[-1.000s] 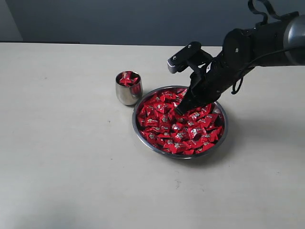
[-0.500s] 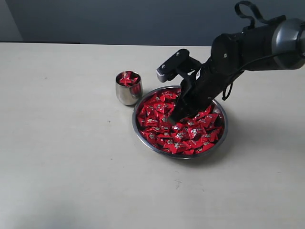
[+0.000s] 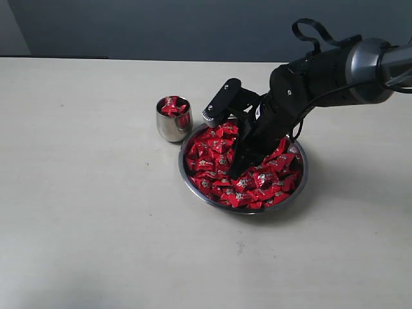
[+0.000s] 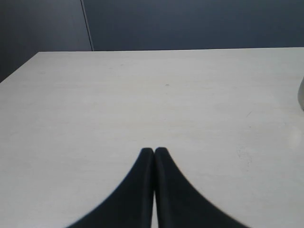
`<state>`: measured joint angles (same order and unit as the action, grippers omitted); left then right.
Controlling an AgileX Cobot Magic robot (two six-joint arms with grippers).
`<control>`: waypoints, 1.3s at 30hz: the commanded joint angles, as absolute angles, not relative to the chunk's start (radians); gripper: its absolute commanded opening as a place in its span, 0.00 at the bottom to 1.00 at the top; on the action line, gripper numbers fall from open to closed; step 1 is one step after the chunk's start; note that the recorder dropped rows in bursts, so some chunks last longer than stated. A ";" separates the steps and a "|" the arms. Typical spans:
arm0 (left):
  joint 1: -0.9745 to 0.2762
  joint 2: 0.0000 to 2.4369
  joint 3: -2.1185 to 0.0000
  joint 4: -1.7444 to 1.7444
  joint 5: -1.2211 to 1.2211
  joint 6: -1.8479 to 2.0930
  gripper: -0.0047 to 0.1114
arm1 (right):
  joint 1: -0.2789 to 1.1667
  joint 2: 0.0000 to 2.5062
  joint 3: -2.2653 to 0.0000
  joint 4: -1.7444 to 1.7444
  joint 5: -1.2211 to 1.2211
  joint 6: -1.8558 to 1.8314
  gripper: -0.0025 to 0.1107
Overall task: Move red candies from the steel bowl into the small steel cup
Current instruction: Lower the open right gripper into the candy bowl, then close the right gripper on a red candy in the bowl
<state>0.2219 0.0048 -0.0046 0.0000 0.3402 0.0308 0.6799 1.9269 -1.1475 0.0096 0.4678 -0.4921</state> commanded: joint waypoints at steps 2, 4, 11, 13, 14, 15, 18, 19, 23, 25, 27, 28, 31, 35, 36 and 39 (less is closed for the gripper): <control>0.217 0.000 0.000 -0.006 0.330 0.029 0.04 | 0.679 1.923 -1.150 -0.007 0.435 -0.498 0.33; 0.217 0.000 0.000 -0.006 0.330 0.029 0.04 | 0.679 1.928 -1.150 -0.021 0.435 -0.498 0.33; 0.217 0.000 0.000 -0.006 0.330 0.029 0.04 | 0.679 1.945 -1.150 -0.019 0.435 -0.498 0.33; 0.217 0.000 0.000 -0.006 0.330 0.029 0.04 | 0.679 1.947 -1.150 -0.021 0.435 -0.498 0.33; 0.217 0.000 0.000 -0.006 0.330 0.029 0.04 | 0.679 1.948 -1.150 -0.021 0.432 -0.498 0.33; 0.217 0.000 0.000 -0.006 0.330 0.029 0.04 | 0.679 1.948 -1.150 -0.021 0.432 -0.498 0.33; 0.217 0.000 0.000 -0.006 0.330 0.029 0.04 | 0.679 1.948 -1.150 -0.023 0.428 -0.498 0.32; 0.217 0.000 0.000 -0.006 0.330 0.029 0.04 | 0.679 1.948 -1.150 -0.028 0.425 -0.498 0.31; 0.217 0.000 0.000 -0.006 0.330 0.029 0.04 | 0.678 1.948 -1.150 -0.030 0.408 -0.498 0.25; 0.217 0.000 0.000 -0.006 0.330 0.029 0.04 | 0.678 1.948 -1.150 -0.030 0.410 -0.498 0.25; 0.217 0.000 0.000 -0.006 0.330 0.029 0.04 | 0.678 1.948 -1.150 -0.040 0.414 -0.498 0.25; 0.217 0.000 0.000 -0.006 0.330 0.029 0.04 | 0.678 1.948 -1.150 -0.040 0.415 -0.498 0.25; 0.217 0.000 0.000 -0.006 0.330 0.029 0.04 | 0.678 1.948 -1.150 -0.040 0.438 -0.498 0.25; 0.217 0.000 0.000 -0.006 0.330 0.029 0.04 | 0.678 1.948 -1.150 -0.040 0.450 -0.494 0.25; 0.217 0.000 0.000 -0.006 0.330 0.029 0.04 | 0.678 1.948 -1.150 -0.040 0.455 -0.494 0.25; 0.217 0.000 0.000 -0.006 0.330 0.029 0.04 | 0.678 1.948 -1.150 -0.040 0.470 -0.494 0.25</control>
